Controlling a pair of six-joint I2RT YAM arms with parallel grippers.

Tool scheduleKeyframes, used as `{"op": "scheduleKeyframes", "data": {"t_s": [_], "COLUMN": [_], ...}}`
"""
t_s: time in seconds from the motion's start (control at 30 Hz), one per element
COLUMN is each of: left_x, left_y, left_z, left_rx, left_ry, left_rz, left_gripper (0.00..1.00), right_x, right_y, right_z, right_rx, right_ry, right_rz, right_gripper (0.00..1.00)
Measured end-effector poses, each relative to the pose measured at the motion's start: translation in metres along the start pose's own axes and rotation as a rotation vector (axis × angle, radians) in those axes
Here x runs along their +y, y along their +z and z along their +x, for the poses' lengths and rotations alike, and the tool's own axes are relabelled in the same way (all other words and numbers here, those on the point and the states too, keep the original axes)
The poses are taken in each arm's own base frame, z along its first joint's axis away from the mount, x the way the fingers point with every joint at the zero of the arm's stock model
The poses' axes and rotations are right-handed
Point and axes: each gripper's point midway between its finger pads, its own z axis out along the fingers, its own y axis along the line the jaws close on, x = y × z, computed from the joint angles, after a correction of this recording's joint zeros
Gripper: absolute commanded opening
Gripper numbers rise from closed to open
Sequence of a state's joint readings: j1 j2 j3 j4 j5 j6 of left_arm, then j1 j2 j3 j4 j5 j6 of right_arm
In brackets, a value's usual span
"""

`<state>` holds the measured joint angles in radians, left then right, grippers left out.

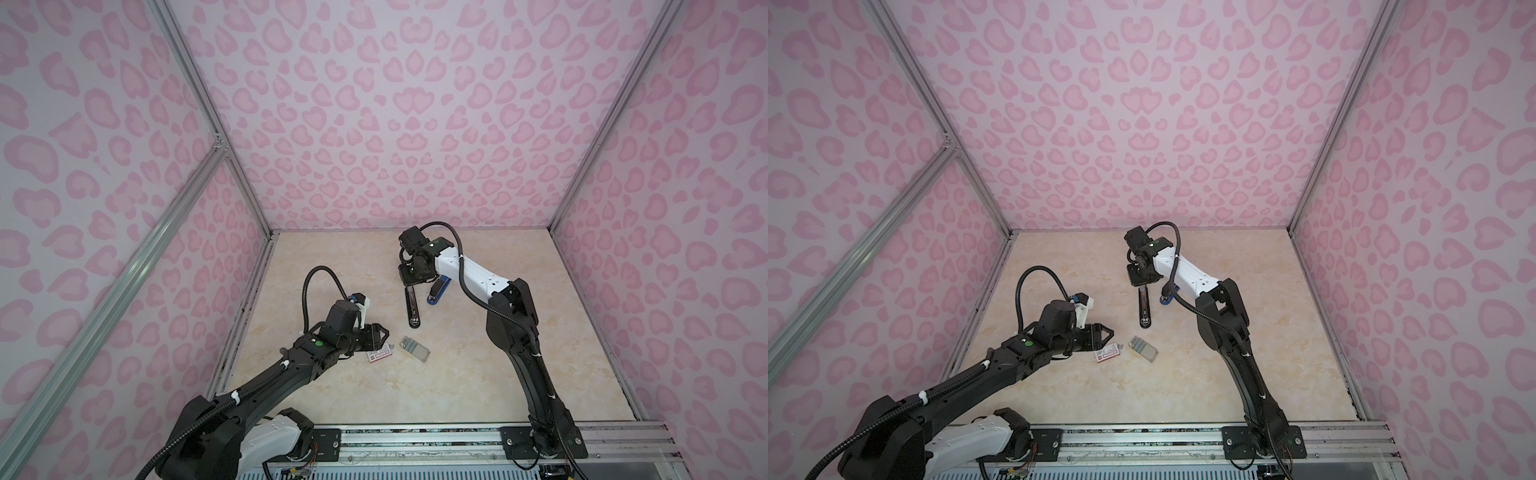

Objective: Load the staples into the stapler

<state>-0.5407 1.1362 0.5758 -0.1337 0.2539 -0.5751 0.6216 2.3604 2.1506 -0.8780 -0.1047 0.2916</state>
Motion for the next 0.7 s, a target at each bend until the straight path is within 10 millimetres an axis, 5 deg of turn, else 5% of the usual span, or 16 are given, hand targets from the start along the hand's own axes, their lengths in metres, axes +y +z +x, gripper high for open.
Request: {"op": "scheduleKeyframes", "data": {"t_s": [0.7], "left_x": [0.0009], "left_y": [0.0011], "left_z": [0.001], "left_rx": [0.005], "left_ry": [-0.006], "left_rz": [-0.003], "left_gripper": [0.56], "right_x": [-0.0057], "right_y": [0.0053], "right_z": [0.0061], "right_rx": [0.023], "right_ry": [0.004], "right_rz": [0.029], "right_gripper": [0.15]}}
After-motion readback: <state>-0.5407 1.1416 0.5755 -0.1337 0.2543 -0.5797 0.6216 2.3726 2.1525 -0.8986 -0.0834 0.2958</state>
